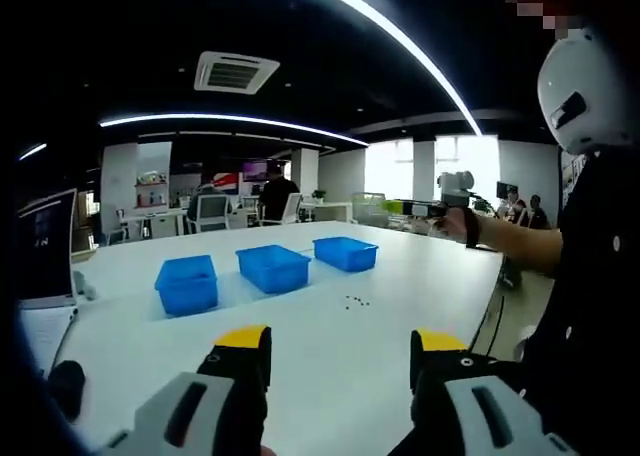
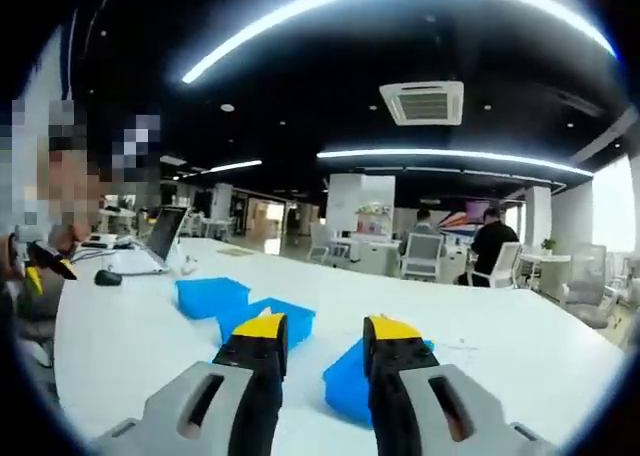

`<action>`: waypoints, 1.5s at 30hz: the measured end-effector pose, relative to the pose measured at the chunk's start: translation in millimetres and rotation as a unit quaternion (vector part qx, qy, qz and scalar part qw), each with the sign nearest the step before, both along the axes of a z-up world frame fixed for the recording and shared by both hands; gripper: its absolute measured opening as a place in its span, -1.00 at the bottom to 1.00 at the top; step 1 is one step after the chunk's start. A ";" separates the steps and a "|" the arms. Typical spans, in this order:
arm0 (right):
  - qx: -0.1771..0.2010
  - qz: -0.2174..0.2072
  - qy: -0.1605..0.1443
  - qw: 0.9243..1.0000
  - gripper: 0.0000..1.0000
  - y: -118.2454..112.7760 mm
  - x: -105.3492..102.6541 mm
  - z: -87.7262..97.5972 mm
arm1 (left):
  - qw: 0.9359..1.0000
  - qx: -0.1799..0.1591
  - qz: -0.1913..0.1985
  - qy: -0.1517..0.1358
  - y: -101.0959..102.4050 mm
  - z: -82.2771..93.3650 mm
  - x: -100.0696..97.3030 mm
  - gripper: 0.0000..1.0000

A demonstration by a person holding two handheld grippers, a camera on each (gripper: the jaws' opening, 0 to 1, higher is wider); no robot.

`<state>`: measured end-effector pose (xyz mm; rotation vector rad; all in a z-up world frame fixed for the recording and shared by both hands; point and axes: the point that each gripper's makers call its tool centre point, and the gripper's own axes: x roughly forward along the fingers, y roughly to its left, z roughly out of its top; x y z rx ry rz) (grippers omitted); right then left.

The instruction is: Pick up the resistors one by one and place each resistor into its matching bin, sorting the parts by color and model until every resistor is separated into the correct bin for its type

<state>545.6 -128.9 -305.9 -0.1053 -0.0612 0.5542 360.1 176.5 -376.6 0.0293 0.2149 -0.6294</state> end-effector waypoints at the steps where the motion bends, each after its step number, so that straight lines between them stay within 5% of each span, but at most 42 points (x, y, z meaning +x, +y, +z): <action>1: 0.004 0.001 0.000 1.000 -0.35 -1.5 -9.8 -1.4 | 1.000 0.000 0.000 0.000 -0.6 0.1 0.4 0.14; 11: 0.023 0.005 0.020 1.000 -0.35 -15.2 -95.3 -29.0 | 1.000 0.000 0.000 -0.001 -1.4 2.8 4.1 0.14; 15: 0.013 0.011 0.030 0.999 -0.35 -11.5 -106.8 -31.8 | 1.000 0.001 0.000 -0.002 -1.5 3.1 5.3 0.15; 22: -0.041 0.087 0.051 0.994 -0.39 20.0 -104.9 -36.1 | 1.000 0.001 0.000 -0.001 -0.5 1.5 3.2 0.15; 26: -0.108 0.160 0.069 0.979 -0.44 48.3 -97.8 -42.3 | 1.000 0.003 0.003 0.002 4.0 -1.8 -0.9 0.15; 29: -0.186 0.221 0.098 0.952 -0.44 70.1 -96.4 -56.7 | 1.000 0.003 0.007 0.004 6.9 -3.8 -3.2 0.15; 33: -0.304 0.291 0.111 0.900 -0.43 90.5 -91.3 -75.4 | 1.000 -0.001 0.010 0.004 7.4 -5.0 -5.9 0.14; 39: -0.406 0.366 0.108 0.830 -0.44 118.7 -77.5 -91.8 | 1.000 -0.002 0.010 0.006 7.3 -8.0 -9.8 0.14; 45: -0.459 0.420 0.101 0.777 -0.45 144.2 -68.4 -103.5 | 1.000 -0.004 0.012 0.007 9.9 -8.3 -12.8 0.14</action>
